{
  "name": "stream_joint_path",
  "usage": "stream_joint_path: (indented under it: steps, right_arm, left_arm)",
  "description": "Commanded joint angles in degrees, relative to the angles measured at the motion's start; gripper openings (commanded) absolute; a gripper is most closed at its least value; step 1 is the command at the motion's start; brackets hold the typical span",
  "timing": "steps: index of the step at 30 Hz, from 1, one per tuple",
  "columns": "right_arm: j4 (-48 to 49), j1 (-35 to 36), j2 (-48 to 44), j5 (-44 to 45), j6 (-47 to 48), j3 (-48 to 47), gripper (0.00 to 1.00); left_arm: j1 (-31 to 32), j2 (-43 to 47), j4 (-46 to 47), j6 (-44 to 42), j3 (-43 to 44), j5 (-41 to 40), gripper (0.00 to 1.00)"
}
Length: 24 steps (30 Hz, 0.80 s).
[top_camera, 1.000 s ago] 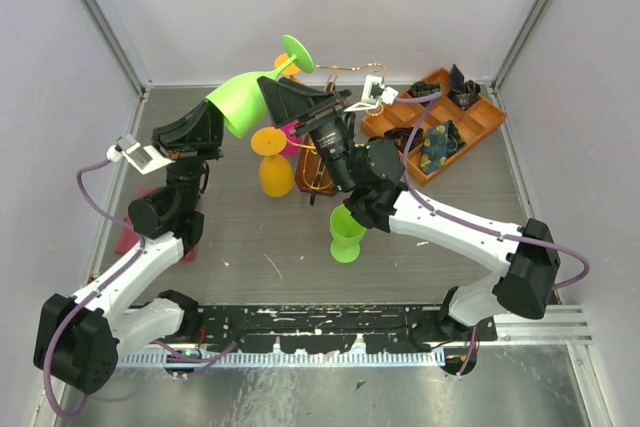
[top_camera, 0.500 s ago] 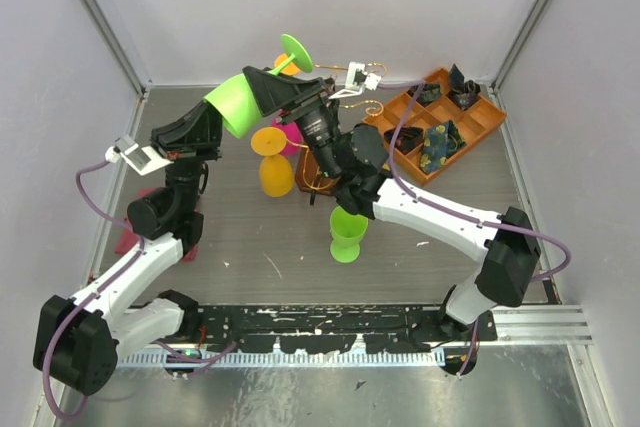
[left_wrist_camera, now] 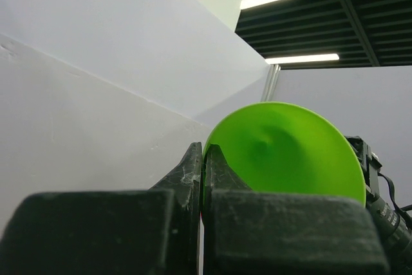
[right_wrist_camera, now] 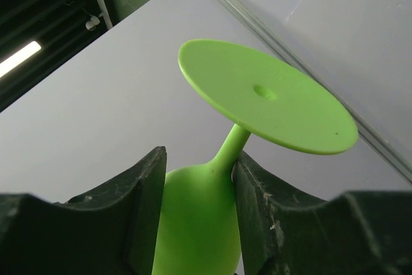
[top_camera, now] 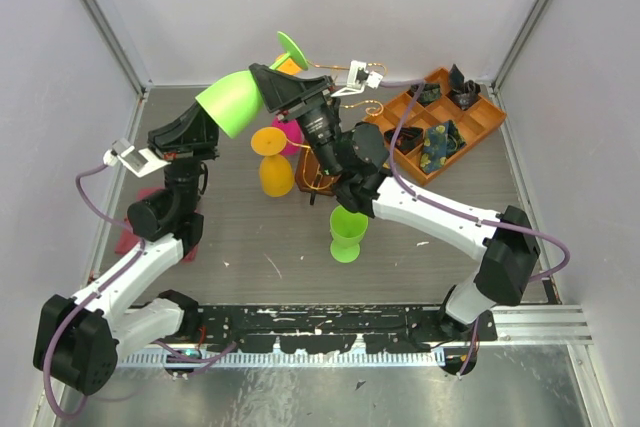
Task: Place the wine glass upside down on the wine glass rack
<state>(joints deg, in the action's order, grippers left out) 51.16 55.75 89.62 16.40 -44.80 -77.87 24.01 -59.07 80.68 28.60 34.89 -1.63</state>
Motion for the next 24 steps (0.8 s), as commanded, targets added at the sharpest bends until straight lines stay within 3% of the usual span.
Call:
stream_joint_path:
  steps: [1,8,11,14,21,24]
  right_arm:
    - [2.0,0.19,-2.85,-0.77,1.44,0.38,0.44]
    - [1.99,0.17,-3.01,-0.5,1.56,0.6,0.28]
    - [2.01,0.24,-3.1,-0.28,1.55,0.59,0.14]
    - [1.67,0.2,-3.29,-0.25,2.18,0.29,0.07]
    - [-0.55,0.24,-4.01,-0.03,3.84,-0.72,0.05]
    - [-1.13,0.23,-4.23,0.56,4.19,-0.87,0.17]
  left_arm:
    - [-0.09,-0.26,1.32,-1.18,-0.96,-1.82,0.0]
    - [-0.1,-0.23,1.32,-0.68,-1.74,-2.8,0.04]
    - [-0.11,-0.08,1.32,-0.25,-1.95,-3.04,0.07]
    - [-0.14,0.0,1.32,0.11,-2.25,-3.02,0.1]
    - [-0.1,0.03,1.32,1.59,-3.21,-3.57,0.13]
    - [-0.17,-0.21,1.32,3.16,-3.5,-4.83,0.12]
